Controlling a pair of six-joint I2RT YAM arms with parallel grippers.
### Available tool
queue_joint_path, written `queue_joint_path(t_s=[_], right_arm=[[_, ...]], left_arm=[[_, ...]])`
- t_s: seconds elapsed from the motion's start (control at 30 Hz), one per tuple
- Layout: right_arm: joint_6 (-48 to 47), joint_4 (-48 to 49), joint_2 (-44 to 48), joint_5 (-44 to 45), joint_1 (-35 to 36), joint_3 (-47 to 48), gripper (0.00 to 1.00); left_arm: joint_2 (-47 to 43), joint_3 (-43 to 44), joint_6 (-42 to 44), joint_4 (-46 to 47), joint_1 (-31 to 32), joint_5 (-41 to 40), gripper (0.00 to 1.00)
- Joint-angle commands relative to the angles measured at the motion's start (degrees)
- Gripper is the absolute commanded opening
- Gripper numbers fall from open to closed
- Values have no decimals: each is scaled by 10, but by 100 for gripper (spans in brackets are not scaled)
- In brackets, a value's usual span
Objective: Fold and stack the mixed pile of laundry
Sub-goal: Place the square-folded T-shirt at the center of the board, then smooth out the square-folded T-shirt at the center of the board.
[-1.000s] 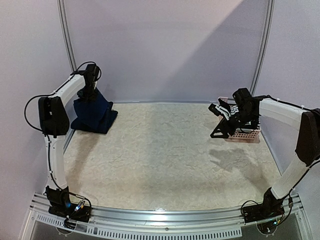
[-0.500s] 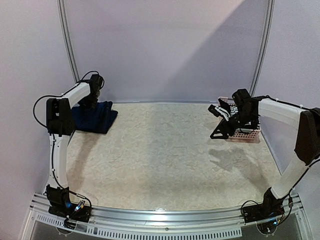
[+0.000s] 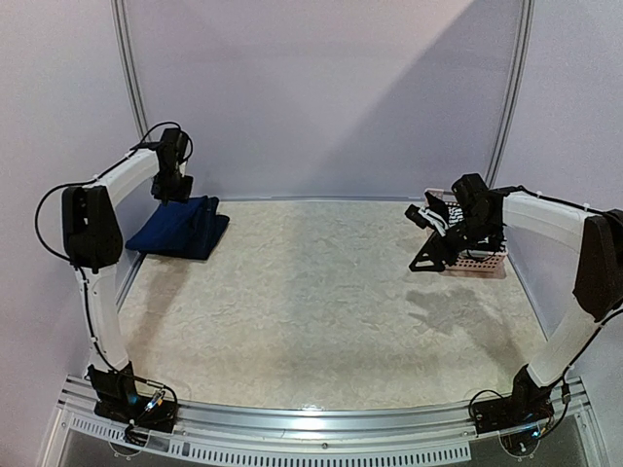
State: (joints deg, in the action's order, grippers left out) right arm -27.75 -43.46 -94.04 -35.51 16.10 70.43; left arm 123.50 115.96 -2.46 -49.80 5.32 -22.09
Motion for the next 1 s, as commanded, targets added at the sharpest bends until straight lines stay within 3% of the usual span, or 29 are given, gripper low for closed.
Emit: queue_joint_path(t_s=[0.0,0.27,0.5,0.67,0.97], right_arm=[[-9,-12,4,-15,1,1,56],[-12,-13,5,-10,1,1,56],[-15,-15,-6,-7,1,1,56],[-20,-20,-13,-7,1,3,56],[-27,-30,-23,-14,1,9,56]], left_arm=[[46,24,-18,-35,26,74,51],[137,69,-12,-56,40,28,51],[163,62,-8,-44,41,-9,46],[138,72,-9,-61,56,24,42],[48,61,3,-59,81,-30,51]])
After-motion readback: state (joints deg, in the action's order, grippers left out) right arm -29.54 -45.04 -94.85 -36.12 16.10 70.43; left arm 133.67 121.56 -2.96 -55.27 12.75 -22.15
